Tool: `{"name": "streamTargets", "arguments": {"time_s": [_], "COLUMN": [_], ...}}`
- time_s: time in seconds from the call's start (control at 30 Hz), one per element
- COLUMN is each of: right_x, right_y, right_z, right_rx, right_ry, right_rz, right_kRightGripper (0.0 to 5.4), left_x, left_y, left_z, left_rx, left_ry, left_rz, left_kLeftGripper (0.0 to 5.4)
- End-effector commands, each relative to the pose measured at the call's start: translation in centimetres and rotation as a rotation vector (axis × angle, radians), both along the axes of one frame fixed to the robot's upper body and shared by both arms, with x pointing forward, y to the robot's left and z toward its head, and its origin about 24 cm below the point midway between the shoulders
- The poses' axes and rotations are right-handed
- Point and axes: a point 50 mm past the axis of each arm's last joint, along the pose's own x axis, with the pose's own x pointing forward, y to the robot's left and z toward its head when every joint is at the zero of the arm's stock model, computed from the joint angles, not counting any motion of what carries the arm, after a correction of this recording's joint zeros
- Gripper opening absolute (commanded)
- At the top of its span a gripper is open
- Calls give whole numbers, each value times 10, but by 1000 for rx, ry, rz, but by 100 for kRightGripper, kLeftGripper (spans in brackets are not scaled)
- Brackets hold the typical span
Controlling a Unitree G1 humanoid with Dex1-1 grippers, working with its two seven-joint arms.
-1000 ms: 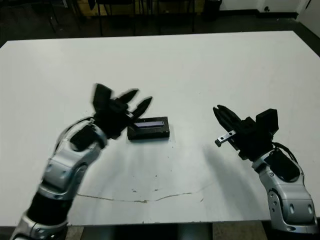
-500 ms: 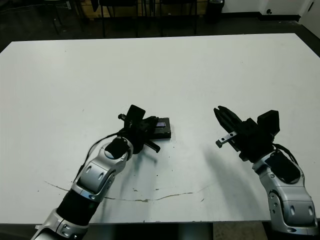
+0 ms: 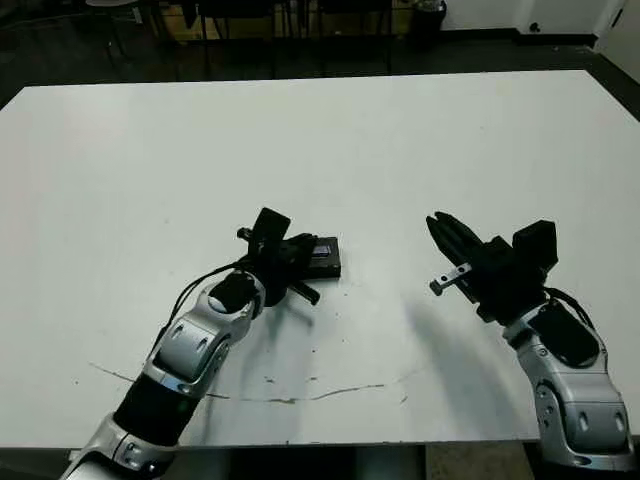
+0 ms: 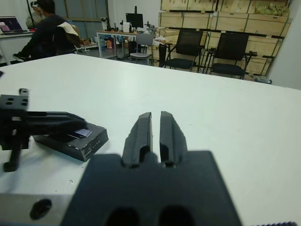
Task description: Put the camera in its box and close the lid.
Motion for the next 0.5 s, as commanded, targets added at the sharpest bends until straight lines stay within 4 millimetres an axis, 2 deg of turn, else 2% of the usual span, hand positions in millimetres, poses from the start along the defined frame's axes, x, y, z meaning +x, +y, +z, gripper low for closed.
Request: {"name": "streamTargets", "arguments": {"time_s": [0.03,0.17,0.33,0.5], "right_x": [-3,-3,-2,1], "right_y": [-2,-1,0,2], "right_z": [-3,-2,-3,-1], "right_rx": [-3,0,-2,-6], "right_ry": [22,22,17,6], "right_rz": [-12,-16,-20,-30], "right_kRightGripper": [0,0,0,0], "left_x": [-18,-26,-32,-35], "left_y": [19,35,70,101], "left_z": [-11,15,42,60], "left_rx": [33,1,-89,-151], "left_ry": [81,6,-124,-251], "left_rz": [-13,15,134,242], "left_kLeftGripper": [1,1,1,1]}}
